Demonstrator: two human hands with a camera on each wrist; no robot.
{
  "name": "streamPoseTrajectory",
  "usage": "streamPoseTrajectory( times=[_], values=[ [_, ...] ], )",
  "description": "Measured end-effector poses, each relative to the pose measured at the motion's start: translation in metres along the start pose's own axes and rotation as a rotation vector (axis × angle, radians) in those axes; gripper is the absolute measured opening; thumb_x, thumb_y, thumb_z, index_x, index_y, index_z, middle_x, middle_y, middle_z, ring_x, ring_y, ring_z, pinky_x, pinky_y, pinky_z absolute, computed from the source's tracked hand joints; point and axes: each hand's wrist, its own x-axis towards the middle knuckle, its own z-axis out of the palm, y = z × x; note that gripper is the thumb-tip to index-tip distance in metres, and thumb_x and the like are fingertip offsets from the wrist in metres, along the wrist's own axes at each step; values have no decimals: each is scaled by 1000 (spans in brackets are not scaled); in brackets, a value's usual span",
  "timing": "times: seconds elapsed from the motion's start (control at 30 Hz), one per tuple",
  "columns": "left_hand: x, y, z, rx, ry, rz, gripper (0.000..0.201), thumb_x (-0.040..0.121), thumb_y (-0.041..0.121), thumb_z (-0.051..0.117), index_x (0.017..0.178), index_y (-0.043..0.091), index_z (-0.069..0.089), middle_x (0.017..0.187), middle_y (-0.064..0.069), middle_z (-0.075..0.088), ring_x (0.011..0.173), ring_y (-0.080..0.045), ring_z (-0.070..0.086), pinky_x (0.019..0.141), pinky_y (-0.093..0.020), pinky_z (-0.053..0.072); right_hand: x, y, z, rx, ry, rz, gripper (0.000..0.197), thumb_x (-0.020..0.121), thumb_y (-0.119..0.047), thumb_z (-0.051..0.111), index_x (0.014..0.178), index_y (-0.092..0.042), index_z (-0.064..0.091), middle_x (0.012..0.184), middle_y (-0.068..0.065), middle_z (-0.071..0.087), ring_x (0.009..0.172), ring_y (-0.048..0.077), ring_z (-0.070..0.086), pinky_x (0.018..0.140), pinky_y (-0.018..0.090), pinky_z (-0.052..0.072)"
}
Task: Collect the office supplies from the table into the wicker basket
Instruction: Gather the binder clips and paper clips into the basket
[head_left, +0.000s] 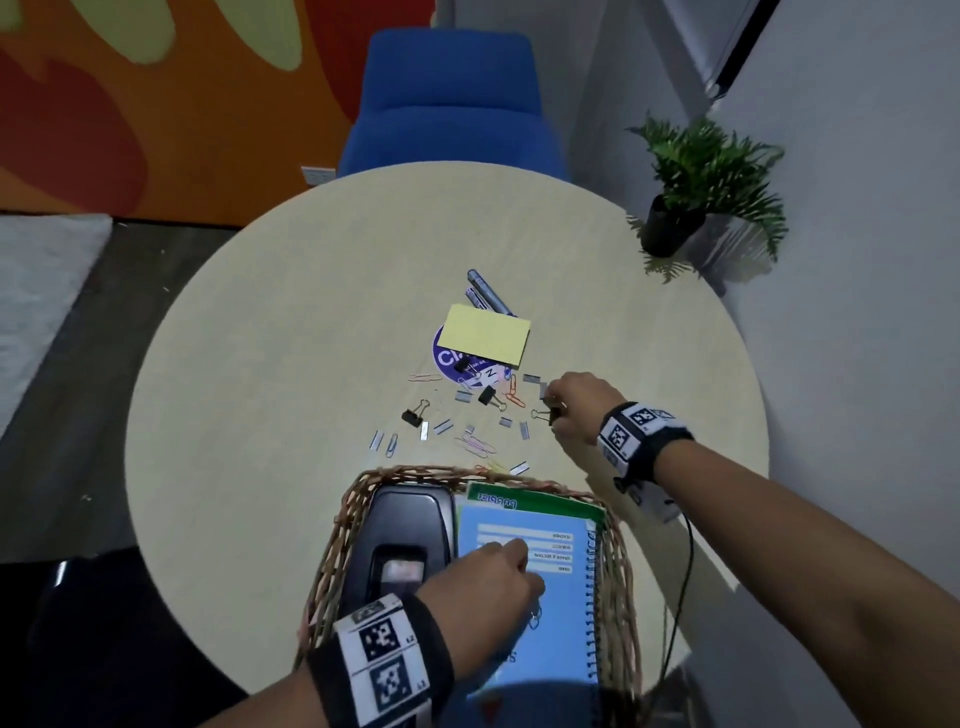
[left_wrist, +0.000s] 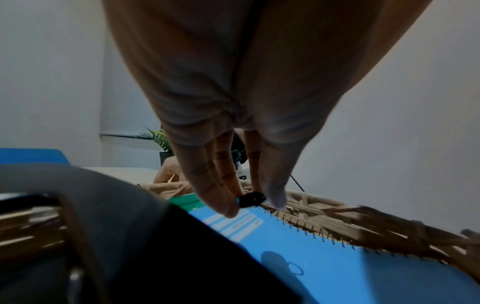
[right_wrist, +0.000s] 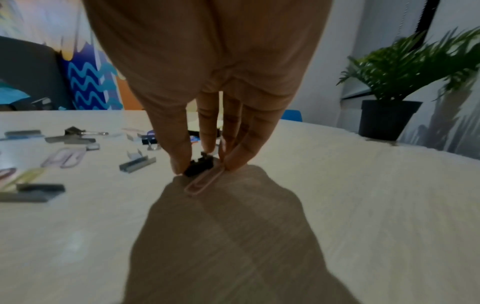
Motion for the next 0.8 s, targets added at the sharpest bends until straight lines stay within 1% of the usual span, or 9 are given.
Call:
streamPoseTrajectory(
  times=[0.07,0.13,0.23,0.37,0.43,0.5,0.63,0.73,0.8],
  values=[
    [-1,-2,-3,-46,16,-30,22,77,15,62,98,16,67,101,-6,61,92,-23,61,79,-32,54,6,1,5,-11,25,-21,18,78,-18,65,95,-19,60,100,4,61,91,27,61,69,31,46],
    [-9,-7,-17,-128,83,-92,16,76,24,63,92,21,65,98,1,62,90,-18,62,74,-28,53,10,3,7,-17,45,-34,22,79,-17,63,102,-19,63,104,4,64,91,26,61,74,34,52],
    [-18,-32,-46,-295,260,-208,26,87,32,56,110,20,59,112,1,57,102,-19,57,86,-33,48,8,3,8,-13,61,-54,22,79,-19,61,101,-23,62,102,1,67,87,23,61,73,34,53],
    [-11,-111,-80,-251,421,-486,27,86,32,63,108,16,64,108,-5,67,100,-24,62,86,-33,48,-12,-4,-12,62,68,-90,22,82,-25,61,104,-24,62,106,0,68,91,22,61,72,32,50],
    [2,-151,-85,-236,337,-612,26,86,30,64,105,12,65,107,-8,69,100,-26,62,85,-34,48,-37,-12,-25,143,83,-139,28,83,-32,66,109,-25,63,108,-3,67,97,20,61,76,31,48],
    [18,-181,-85,-244,175,-685,29,86,31,62,105,10,66,109,-10,69,101,-27,61,84,-33,47,-73,-27,-33,149,49,-238,29,82,-37,68,109,-29,62,106,-9,66,97,15,60,77,30,46],
    [49,-206,-70,-268,48,-729,35,78,40,68,95,9,71,99,-12,73,90,-30,66,77,-32,53,-141,-52,-10,51,-47,-452,23,82,-31,55,104,-30,60,104,-10,64,98,15,58,76,32,48],
    [66,-203,-57,-270,3,-705,43,62,47,79,83,11,72,83,-7,75,73,-26,67,62,-27,51,-158,-55,15,-23,-79,-493,18,71,-31,50,87,-29,59,86,-10,64,81,15,62,59,29,49],
    [76,-203,-52,-273,-25,-696,38,62,41,83,84,11,73,84,-6,74,74,-25,67,62,-26,49,-159,-54,29,-99,-100,-503,18,64,-33,49,80,-30,59,76,-12,63,69,12,62,46,23,45]
  ],
)
